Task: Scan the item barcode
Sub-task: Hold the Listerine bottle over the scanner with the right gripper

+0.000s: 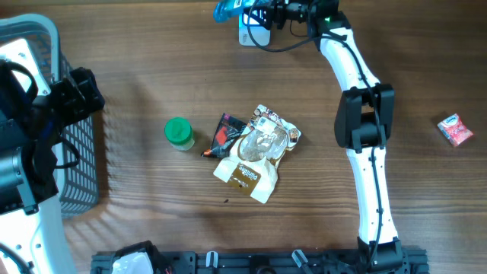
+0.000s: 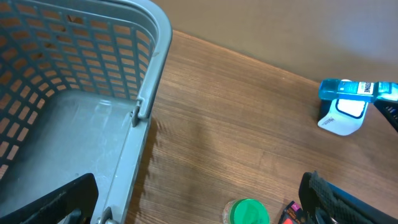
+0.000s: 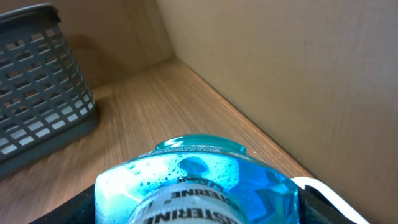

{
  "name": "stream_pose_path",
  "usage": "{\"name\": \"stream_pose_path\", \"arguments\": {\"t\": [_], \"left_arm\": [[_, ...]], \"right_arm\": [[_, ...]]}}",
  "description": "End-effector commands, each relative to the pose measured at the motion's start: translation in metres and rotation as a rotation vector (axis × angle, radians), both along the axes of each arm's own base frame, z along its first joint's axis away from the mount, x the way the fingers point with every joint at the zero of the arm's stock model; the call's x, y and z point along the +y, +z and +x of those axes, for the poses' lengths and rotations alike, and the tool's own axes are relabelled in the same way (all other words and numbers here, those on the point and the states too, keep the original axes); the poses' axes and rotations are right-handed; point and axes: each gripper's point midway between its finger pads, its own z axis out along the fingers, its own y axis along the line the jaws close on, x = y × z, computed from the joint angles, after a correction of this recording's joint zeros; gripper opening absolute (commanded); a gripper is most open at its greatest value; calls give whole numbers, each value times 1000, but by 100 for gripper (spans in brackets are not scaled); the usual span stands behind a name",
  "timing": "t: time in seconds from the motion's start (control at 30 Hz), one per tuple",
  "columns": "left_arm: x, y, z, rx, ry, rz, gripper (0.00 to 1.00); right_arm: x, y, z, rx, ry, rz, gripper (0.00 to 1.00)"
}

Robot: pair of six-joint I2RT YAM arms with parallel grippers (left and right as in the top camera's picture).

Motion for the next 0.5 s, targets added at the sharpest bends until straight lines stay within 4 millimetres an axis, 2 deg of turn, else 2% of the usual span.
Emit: {"name": "stream_pose_path", "arguments": {"t": [0.0, 0.13, 0.23, 0.47], "left_arm": [[-1, 1, 1, -1, -10, 6, 100], [-1, 0, 1, 0, -10, 6, 100], [-1, 0, 1, 0, -10, 6, 100], [-1, 1, 1, -1, -10, 6, 100]], "right_arm": [[-4, -2, -2, -31, 39, 11, 60], [-10, -2, -1, -21, 32, 12, 61], [-8, 0, -8, -20, 79, 28, 65], [-2, 4, -16, 18, 117, 54, 66]]}}
